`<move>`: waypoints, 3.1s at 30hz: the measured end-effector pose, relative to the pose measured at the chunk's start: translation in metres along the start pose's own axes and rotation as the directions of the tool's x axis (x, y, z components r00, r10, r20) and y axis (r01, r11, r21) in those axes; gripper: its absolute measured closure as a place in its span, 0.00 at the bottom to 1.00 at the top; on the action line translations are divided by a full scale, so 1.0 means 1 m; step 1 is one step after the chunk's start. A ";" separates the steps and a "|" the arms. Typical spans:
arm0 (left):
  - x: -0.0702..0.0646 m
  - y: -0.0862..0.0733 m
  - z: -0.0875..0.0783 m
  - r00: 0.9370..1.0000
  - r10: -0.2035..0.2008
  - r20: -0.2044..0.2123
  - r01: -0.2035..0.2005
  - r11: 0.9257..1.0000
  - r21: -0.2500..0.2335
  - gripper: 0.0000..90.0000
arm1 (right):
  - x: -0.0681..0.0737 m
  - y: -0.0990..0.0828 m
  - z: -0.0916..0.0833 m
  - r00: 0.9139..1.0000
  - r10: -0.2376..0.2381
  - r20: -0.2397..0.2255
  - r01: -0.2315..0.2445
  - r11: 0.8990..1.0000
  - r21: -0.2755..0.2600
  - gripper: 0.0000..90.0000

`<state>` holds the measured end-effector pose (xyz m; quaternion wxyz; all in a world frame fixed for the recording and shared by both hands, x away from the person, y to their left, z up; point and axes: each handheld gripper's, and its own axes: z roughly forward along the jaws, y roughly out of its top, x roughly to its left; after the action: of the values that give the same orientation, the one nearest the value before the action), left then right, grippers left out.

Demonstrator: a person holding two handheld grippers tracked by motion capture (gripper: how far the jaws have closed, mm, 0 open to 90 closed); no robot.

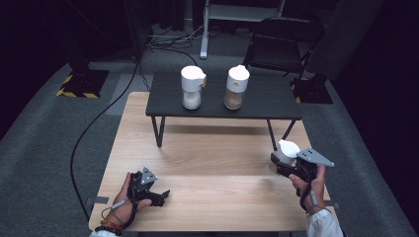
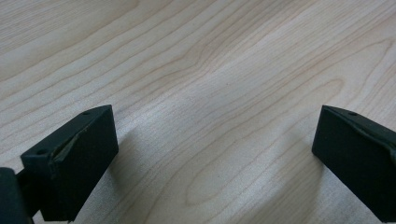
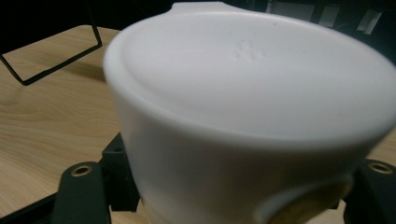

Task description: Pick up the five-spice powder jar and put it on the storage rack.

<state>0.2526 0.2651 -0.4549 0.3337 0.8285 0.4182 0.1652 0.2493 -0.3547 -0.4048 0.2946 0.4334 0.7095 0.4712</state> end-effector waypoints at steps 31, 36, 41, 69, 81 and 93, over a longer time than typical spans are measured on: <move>0.000 0.000 0.000 1.000 0.000 0.000 0.000 1.000 0.000 0.00 | 0.017 0.071 -0.033 0.999 -0.052 0.008 0.052 0.999 -0.015 0.32; 0.000 0.000 0.000 1.000 0.000 0.000 0.000 1.000 0.000 0.00 | 0.020 0.085 -0.035 0.998 -0.058 0.018 0.059 0.998 -0.028 0.32; 0.000 0.000 0.000 1.000 0.000 0.000 0.000 1.000 0.000 0.00 | 0.023 0.099 -0.033 0.997 -0.073 0.030 0.074 0.996 -0.043 0.32; 0.000 0.000 0.000 1.000 0.000 0.000 0.000 1.000 0.000 0.00 | 0.017 0.159 -0.002 0.996 -0.067 0.061 0.074 0.991 -0.111 0.33; 0.000 0.000 0.000 1.000 0.000 0.000 0.000 1.000 0.000 0.00 | 0.011 0.165 0.023 0.996 -0.063 0.064 0.072 0.987 -0.146 0.33; 0.000 0.000 0.000 1.000 0.000 0.000 0.000 1.000 0.000 0.00 | 0.012 0.175 0.047 0.997 -0.032 0.072 0.043 0.988 -0.151 0.33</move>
<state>0.2525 0.2651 -0.4550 0.3337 0.8285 0.4182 0.1653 0.3419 -0.2927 -0.2618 0.3602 0.4124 0.6685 0.5032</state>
